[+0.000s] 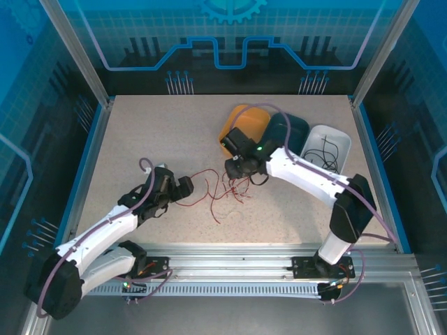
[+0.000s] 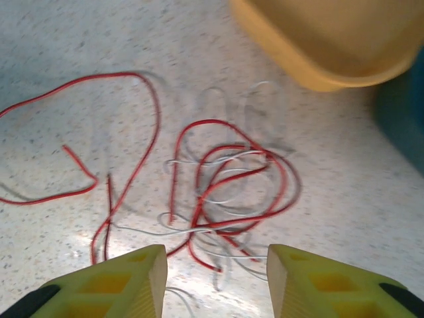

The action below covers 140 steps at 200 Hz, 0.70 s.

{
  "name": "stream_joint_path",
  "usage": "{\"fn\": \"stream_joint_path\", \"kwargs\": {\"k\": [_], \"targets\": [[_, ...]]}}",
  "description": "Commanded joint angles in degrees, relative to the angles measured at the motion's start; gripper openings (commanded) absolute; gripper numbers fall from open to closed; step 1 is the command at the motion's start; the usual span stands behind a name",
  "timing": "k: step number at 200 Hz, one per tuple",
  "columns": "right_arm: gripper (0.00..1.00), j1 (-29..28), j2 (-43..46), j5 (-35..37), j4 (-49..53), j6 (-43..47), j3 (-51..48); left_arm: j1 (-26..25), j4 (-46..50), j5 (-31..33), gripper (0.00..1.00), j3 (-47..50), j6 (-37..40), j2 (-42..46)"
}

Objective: Untangle the cables

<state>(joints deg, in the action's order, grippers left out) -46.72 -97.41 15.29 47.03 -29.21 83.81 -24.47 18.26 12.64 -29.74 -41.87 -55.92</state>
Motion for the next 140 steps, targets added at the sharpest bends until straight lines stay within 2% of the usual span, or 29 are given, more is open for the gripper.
{"fn": "stream_joint_path", "kwargs": {"k": [1,68,140], "targets": [[0.43,-1.0,-5.7,-1.2,-1.1,-2.2,3.3,2.6,2.7,-2.2,0.99,1.0,-2.7,1.7],[0.41,0.2,-21.3,-7.0,0.0,-2.1,15.0,3.9,3.7,-2.4,0.99,3.8,-4.2,5.9],[0.40,1.5,-27.3,-11.1,-2.8,-4.0,15.0,4.0,3.0,-2.9,0.99,4.4,-4.2,5.8]]}}
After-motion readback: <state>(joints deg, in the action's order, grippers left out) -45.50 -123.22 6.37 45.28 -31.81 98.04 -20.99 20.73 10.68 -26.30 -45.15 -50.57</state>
